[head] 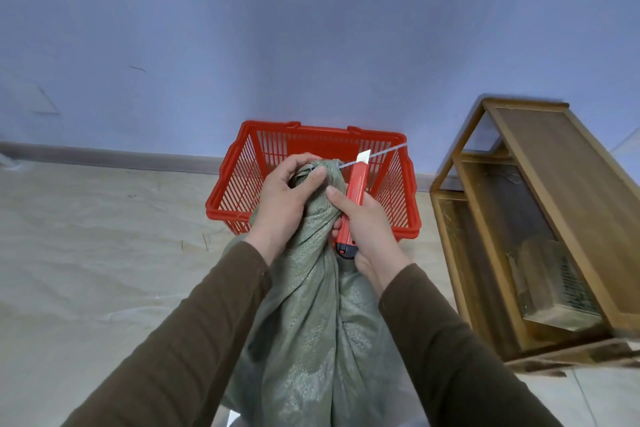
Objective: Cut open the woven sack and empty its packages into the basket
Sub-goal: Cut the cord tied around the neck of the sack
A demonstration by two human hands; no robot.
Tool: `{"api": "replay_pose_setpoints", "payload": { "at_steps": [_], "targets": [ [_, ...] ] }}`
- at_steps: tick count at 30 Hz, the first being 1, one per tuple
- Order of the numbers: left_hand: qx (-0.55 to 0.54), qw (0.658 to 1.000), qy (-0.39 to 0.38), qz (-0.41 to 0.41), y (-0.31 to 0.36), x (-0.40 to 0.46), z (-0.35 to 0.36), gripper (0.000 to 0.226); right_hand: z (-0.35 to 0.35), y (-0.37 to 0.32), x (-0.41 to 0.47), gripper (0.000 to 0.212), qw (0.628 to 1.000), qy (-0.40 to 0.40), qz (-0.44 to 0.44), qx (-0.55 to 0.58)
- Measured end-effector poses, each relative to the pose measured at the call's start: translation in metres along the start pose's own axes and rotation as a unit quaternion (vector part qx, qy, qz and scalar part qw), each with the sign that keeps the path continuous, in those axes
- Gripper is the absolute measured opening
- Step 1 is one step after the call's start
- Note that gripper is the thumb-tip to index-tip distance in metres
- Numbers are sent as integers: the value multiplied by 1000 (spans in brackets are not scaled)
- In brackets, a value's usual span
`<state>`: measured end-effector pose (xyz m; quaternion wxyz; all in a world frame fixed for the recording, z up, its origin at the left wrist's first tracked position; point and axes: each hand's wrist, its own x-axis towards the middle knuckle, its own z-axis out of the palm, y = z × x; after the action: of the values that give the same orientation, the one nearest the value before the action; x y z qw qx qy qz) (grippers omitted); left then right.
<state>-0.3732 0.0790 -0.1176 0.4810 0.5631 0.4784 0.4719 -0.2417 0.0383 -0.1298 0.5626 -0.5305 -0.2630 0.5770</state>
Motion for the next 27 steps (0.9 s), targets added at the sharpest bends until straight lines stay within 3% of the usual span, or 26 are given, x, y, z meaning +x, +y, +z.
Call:
{"api": "replay_pose_setpoints", "payload": {
  "at_steps": [2, 4, 6, 8, 12, 15, 20, 22, 24, 27],
  "targets": [
    [121, 990, 54, 41, -1, 2, 0, 24, -1, 0, 3, 11, 999, 28, 5, 24],
    [167, 978, 112, 53, 1, 1, 2, 36, -1, 1, 6, 9, 998, 49, -6, 34],
    [82, 989, 122, -6, 4, -1, 6, 42, 0, 0, 8, 7, 997, 56, -25, 37],
    [-1, 995, 83, -62, 5, -1, 9, 38, -1, -1, 10, 9, 997, 58, -38, 30],
    [-140, 983, 34, -110, 10, -1, 10, 35, -4, -3, 10, 12, 999, 36, -28, 8],
    [-162, 978, 8, -129, 8, -1, 5, 32, -6, -5, 11, 20, 1000, 26, -14, 11],
    [-47, 995, 60, -63, -5, 6, -3, 20, -4, -4, 9, 19, 999, 25, -9, 20],
    [9, 994, 102, -30, -8, 10, -6, 30, 0, -3, 9, 17, 999, 31, -11, 39],
    [47, 990, 128, -31, -13, 12, -8, 34, 6, -4, 8, 13, 998, 33, -13, 47],
    [49, 985, 158, -45, -21, 17, -15, 20, 10, -5, 8, 5, 998, 38, -13, 51]
  ]
}}
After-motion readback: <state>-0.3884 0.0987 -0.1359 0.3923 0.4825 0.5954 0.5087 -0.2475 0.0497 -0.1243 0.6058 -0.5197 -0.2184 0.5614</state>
